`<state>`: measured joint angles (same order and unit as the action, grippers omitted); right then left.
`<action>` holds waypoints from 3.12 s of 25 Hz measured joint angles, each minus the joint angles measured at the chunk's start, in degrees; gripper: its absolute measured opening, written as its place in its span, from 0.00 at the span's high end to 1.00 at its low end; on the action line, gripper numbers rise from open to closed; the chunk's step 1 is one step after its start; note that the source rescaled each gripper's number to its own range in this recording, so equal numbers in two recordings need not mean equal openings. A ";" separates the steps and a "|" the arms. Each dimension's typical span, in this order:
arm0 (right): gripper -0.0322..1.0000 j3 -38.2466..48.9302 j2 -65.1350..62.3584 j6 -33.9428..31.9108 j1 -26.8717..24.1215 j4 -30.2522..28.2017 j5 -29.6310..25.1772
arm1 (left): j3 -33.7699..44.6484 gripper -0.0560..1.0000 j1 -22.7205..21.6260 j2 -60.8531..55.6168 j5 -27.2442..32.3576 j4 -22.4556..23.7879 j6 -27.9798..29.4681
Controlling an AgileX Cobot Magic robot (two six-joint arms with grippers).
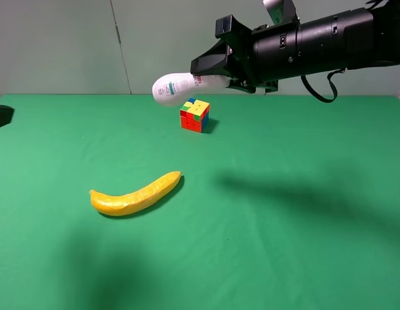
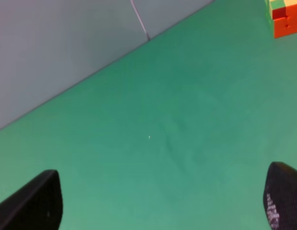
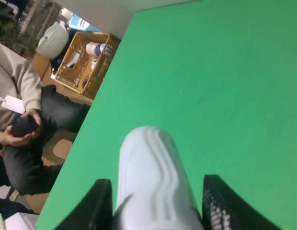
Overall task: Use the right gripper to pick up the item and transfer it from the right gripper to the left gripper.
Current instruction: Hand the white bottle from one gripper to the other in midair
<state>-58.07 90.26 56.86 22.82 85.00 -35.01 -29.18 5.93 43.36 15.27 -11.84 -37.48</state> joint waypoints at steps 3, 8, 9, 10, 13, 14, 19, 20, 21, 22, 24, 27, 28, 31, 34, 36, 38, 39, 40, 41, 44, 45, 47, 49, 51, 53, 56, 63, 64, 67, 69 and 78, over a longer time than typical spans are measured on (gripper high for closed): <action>0.94 0.00 0.00 0.00 0.00 -0.47 0.00 | 0.00 0.20 2.21 4.24 -3.86 -2.02 -3.21; 0.94 0.00 0.00 0.05 0.00 -2.90 0.05 | 0.00 0.20 9.41 10.49 -5.05 -2.45 -8.08; 0.94 0.00 0.00 0.05 0.00 -3.46 0.05 | 0.00 0.20 10.64 11.42 -5.76 -2.59 -8.92; 0.94 0.00 0.00 0.05 0.00 -3.84 0.05 | 0.00 0.20 12.06 12.23 -6.40 -2.59 -9.61; 0.94 0.00 0.00 0.05 0.00 -5.04 -0.54 | 0.00 0.20 15.73 14.43 -9.15 -2.59 -12.36; 0.94 0.00 0.00 0.05 0.00 -5.38 -0.84 | 0.00 0.20 16.90 15.15 -10.09 -2.59 -13.29; 0.94 0.00 0.00 0.05 0.00 -7.50 -0.92 | -1.43 0.05 20.01 19.60 -14.11 -2.59 -16.43; 0.94 0.00 0.00 0.05 0.00 -7.88 -0.92 | -2.21 0.03 20.35 20.51 -15.27 -2.59 -16.65; 0.94 0.00 0.00 0.05 0.00 -8.01 -0.92 | -3.11 0.02 20.73 21.33 -15.80 -2.59 -16.65; 0.94 0.00 0.00 0.05 0.00 -8.21 -0.92 | -3.94 0.01 21.22 22.35 -16.33 -2.59 -16.65; 0.94 0.00 0.00 0.05 0.00 -8.70 -0.92 | -5.79 0.00 22.44 24.45 -16.50 -2.59 -16.65; 0.94 0.00 0.00 0.05 0.00 -9.63 -1.03 | -7.92 0.00 24.84 27.36 -16.49 -2.59 -16.70; 0.94 0.00 0.00 0.05 0.00 -9.85 -1.14 | -8.57 0.00 25.65 28.28 -16.56 -2.59 -16.70; 0.94 0.00 0.00 0.05 0.00 -10.77 -1.68 | -10.17 0.00 27.54 30.70 -17.61 -2.59 -16.70; 0.94 0.00 0.00 0.05 0.00 -10.94 -2.94 | -11.24 0.00 28.83 32.94 -19.17 -2.59 -16.71; 0.94 0.00 0.00 0.05 0.00 -10.94 -3.19 | -11.52 0.00 29.58 34.31 -19.83 -2.59 -16.86; 0.94 0.00 0.00 0.05 0.00 -11.00 -3.47 | -11.52 0.00 30.63 35.71 -21.04 -2.59 -16.87; 0.94 0.00 0.00 0.05 0.00 -11.00 -3.59 | -11.52 0.00 31.29 36.22 -21.95 -2.38 -16.87; 0.94 0.00 0.00 0.05 0.00 -11.00 -3.88 | -11.52 0.00 31.99 36.78 -22.93 -2.05 -16.87; 0.94 0.00 0.00 0.05 0.00 -11.00 -3.95 | -11.52 0.00 32.52 37.22 -23.99 -1.22 -16.87; 0.94 0.00 0.00 0.05 0.00 -11.04 -4.02 | -11.57 0.00 34.03 38.33 -26.84 1.52 -16.30; 0.94 0.00 0.00 0.05 0.00 -11.04 -4.01 | -11.63 0.00 34.29 38.73 -27.66 2.12 -15.64; 0.94 0.00 0.00 0.05 0.00 -11.04 -4.07 | -11.63 0.00 34.61 39.21 -29.57 2.67 -14.16; 0.94 0.00 0.00 0.05 0.00 -11.06 -4.12 | -11.63 0.00 34.61 39.90 -31.73 2.99 -12.42; 0.94 0.00 0.00 0.05 0.00 -11.12 -3.73 | -11.63 0.00 34.61 40.59 -33.36 4.13 -10.83; 0.94 0.00 0.00 0.05 0.00 -11.18 -3.38 | -11.63 0.00 34.61 41.31 -34.45 6.10 -8.63; 0.94 0.00 0.00 0.05 0.00 -11.18 -2.88 | -11.63 0.00 34.61 42.15 -36.54 9.45 -3.56; 0.94 0.00 0.00 0.05 0.00 -10.60 -3.04 | -11.63 0.00 34.67 42.44 -40.43 17.64 6.32; 0.94 0.00 0.00 0.05 0.00 -10.71 -3.04 | -11.63 0.00 34.67 42.80 -40.78 18.02 6.80; 0.94 0.00 0.00 0.05 0.00 -10.84 -2.94 | -11.63 0.00 34.67 44.33 -42.76 18.26 7.65; 0.94 0.00 0.00 0.05 0.00 -10.84 -3.32 | -11.63 0.00 34.72 45.13 -43.68 18.26 7.77; 0.94 0.00 0.00 0.05 0.00 -11.02 -5.33 | -11.63 0.00 34.72 49.31 -49.00 18.14 8.42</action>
<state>-58.07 90.26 56.92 22.82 73.98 -40.34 -40.81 40.65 92.66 -33.73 6.30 -29.06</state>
